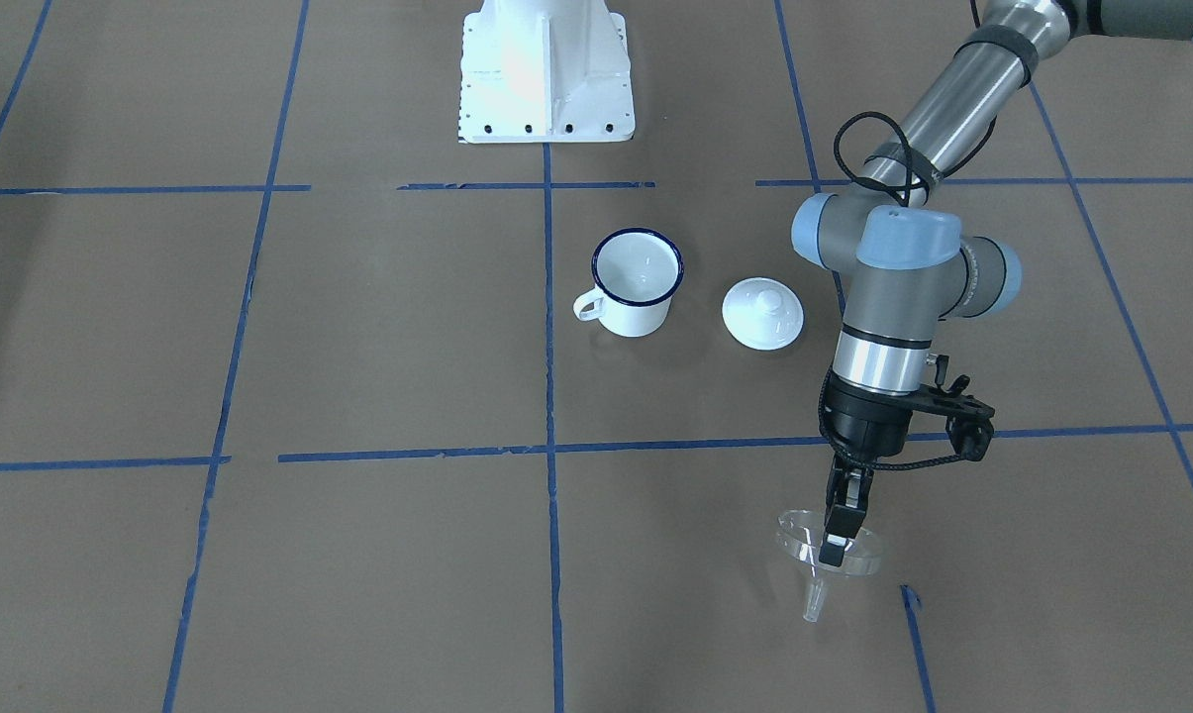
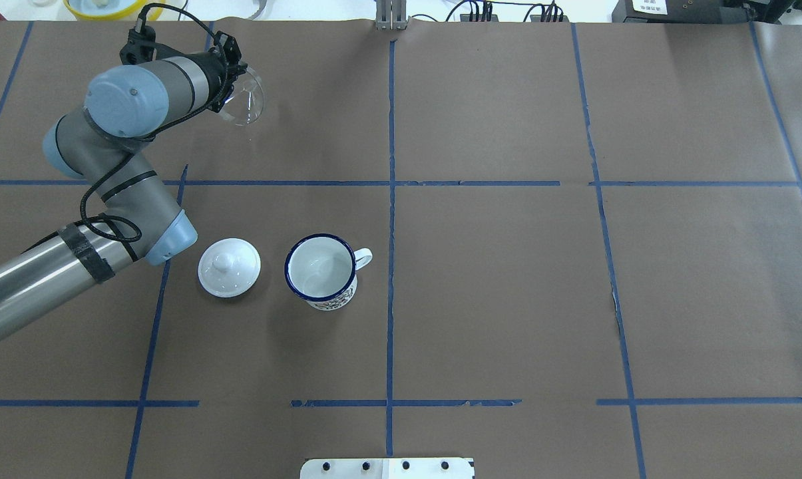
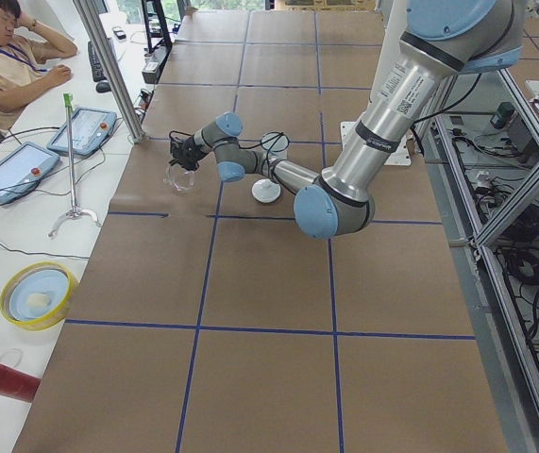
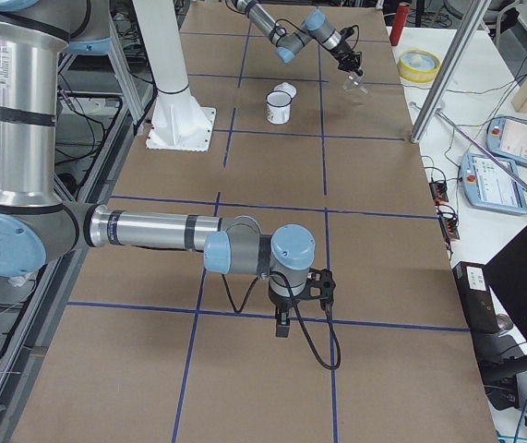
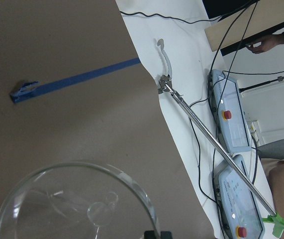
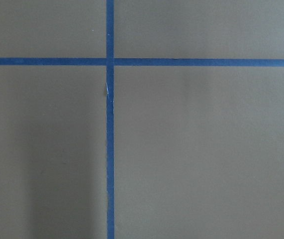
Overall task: Remove funnel from cup
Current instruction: 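Carry the funnel farther from the robot and set it on the table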
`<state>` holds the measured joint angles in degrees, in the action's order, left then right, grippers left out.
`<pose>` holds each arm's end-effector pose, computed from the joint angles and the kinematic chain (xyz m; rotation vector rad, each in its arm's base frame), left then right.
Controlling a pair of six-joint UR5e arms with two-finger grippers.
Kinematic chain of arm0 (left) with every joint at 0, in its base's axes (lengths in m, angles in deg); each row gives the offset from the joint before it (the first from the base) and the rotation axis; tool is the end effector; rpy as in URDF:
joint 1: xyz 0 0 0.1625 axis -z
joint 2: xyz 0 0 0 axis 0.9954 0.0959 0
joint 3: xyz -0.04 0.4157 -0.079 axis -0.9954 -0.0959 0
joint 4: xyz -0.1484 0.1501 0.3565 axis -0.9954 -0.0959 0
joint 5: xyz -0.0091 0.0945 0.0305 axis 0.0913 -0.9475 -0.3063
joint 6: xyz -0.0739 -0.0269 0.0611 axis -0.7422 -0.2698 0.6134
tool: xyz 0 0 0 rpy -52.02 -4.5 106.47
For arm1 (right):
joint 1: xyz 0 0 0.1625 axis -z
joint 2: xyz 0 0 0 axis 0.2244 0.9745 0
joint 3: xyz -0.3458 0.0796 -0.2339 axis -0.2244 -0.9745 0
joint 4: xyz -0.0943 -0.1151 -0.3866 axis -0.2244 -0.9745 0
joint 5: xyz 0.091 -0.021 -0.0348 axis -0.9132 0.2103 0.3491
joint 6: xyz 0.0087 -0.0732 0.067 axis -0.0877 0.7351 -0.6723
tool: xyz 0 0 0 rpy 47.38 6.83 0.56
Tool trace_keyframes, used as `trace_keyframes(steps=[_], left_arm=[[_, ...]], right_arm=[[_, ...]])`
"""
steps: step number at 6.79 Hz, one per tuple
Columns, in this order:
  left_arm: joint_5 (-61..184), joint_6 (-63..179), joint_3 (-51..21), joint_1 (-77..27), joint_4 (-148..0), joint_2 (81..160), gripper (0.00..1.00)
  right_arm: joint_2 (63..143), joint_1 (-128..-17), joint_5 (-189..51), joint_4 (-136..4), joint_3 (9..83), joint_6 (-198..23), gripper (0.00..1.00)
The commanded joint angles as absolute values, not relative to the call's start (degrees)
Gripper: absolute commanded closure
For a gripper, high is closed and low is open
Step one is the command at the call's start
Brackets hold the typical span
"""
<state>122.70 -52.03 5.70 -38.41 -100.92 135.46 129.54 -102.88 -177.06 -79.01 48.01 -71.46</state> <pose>0.4145 -0.6412 0.3529 0.2499 1.2822 -1.3041 0.0671 -0.4450 0.6701 -0.0191 -0.7193 0.0105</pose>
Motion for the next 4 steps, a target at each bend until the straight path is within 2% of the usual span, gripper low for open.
trace_keyframes(steps=[1, 2, 3, 4], left_arm=[[122.1, -52.1, 7.9, -39.0, -102.5, 135.6, 1.0], [121.9, -52.1, 7.9, -39.0, -102.5, 135.8, 1.0], [121.8, -51.9, 7.9, -39.1, -102.5, 135.8, 0.91], [121.9, -51.2, 7.9, -39.1, -102.4, 135.8, 0.61]], right_arm=[[129.5, -102.9, -177.1, -79.0, 48.0, -71.5, 0.0], [129.5, -102.9, -177.1, -79.0, 48.0, -71.5, 0.0], [129.5, -102.9, -177.1, -79.0, 48.0, -71.5, 0.0], [129.5, -102.9, -177.1, -79.0, 48.0, -71.5, 0.0]])
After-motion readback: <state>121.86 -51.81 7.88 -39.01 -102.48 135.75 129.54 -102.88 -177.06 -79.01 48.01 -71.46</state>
